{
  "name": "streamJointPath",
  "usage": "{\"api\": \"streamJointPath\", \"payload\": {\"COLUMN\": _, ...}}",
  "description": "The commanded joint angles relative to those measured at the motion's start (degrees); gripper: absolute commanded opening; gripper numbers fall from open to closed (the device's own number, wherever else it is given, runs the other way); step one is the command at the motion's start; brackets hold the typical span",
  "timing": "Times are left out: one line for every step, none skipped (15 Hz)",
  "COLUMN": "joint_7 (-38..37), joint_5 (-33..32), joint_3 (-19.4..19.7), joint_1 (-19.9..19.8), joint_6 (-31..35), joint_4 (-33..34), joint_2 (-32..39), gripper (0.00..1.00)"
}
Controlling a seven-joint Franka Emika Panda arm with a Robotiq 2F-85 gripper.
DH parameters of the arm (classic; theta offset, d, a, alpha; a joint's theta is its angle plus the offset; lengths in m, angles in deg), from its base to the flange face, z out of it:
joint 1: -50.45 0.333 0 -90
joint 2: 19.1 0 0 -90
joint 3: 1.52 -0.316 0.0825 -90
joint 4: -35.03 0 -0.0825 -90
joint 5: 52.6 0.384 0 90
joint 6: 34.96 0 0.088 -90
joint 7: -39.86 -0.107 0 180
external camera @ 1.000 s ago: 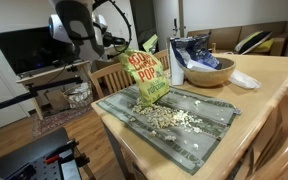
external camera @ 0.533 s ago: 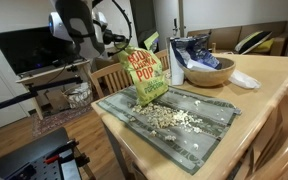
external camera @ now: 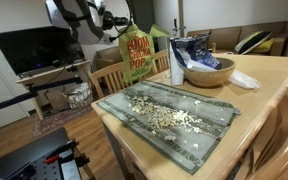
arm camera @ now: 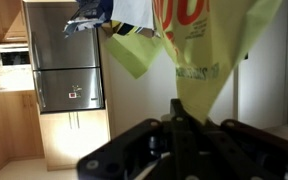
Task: Pick the bag of popcorn and pour its contents on the cloth on the table
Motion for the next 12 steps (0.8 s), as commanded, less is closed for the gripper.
{"api": "streamJointPath", "payload": {"joint_7": -4.6, "joint_5": 0.0, "joint_3": -2.6, "joint_1": -2.9, "joint_6": -2.6, "joint_4": -1.1, "joint_2": -7.7, "gripper": 0.00}}
{"api": "streamJointPath", "payload": {"joint_7": -5.2, "joint_5": 0.0, "joint_3": -3.1, "joint_1": -3.6, "joint_6": -3.2, "joint_4": -1.2, "joint_2": -9.0, "gripper": 0.00}}
{"api": "streamJointPath", "payload": {"joint_7": -5.6, "joint_5": 0.0, "joint_3": -3.7, "joint_1": -4.4, "joint_6": -3.8, "joint_4": -1.5, "joint_2": -9.6, "gripper": 0.00}}
{"api": "streamJointPath", "payload": {"joint_7": -6.4, "joint_5": 0.0, "joint_3": -4.3, "joint_1": -5.2, "joint_6": -4.2, "joint_4": -1.7, "joint_2": -11.1, "gripper": 0.00}}
{"api": "streamJointPath", "payload": {"joint_7": -7.3, "joint_5": 0.0, "joint_3": -5.0, "joint_1": -6.2, "joint_6": -4.8, "joint_4": -2.0, "joint_2": -12.4, "gripper": 0.00}}
{"api": "streamJointPath", "payload": {"joint_7": -8.2, "joint_5": 0.0, "joint_3": -5.7, "joint_1": -7.2, "joint_6": -5.5, "joint_4": -2.3, "joint_2": -13.4, "gripper": 0.00}}
{"api": "streamJointPath", "payload": {"joint_7": -9.2, "joint_5": 0.0, "joint_3": -6.5, "joint_1": -8.2, "joint_6": -6.4, "joint_4": -2.6, "joint_2": -14.7, "gripper": 0.00}}
{"api": "streamJointPath", "payload": {"joint_7": -10.4, "joint_5": 0.0, "joint_3": -7.6, "joint_1": -9.5, "joint_6": -7.1, "joint_4": -2.9, "joint_2": -16.1, "gripper": 0.00}}
{"api": "streamJointPath", "payload": {"joint_7": -11.4, "joint_5": 0.0, "joint_3": -8.5, "joint_1": -10.6, "joint_6": -8.1, "joint_4": -3.1, "joint_2": -16.9, "gripper": 0.00}}
{"api": "streamJointPath", "payload": {"joint_7": -12.2, "joint_5": 0.0, "joint_3": -9.4, "joint_1": -11.6, "joint_6": -9.0, "joint_4": -3.2, "joint_2": -17.6, "gripper": 0.00}}
{"api": "streamJointPath", "payload": {"joint_7": -12.9, "joint_5": 0.0, "joint_3": -10.1, "joint_1": -12.7, "joint_6": -9.9, "joint_4": -3.3, "joint_2": -18.6, "gripper": 0.00}}
{"api": "streamJointPath", "payload": {"joint_7": -13.9, "joint_5": 0.0, "joint_3": -10.7, "joint_1": -13.6, "joint_6": -10.5, "joint_4": -3.0, "joint_2": -19.7, "gripper": 0.00}}
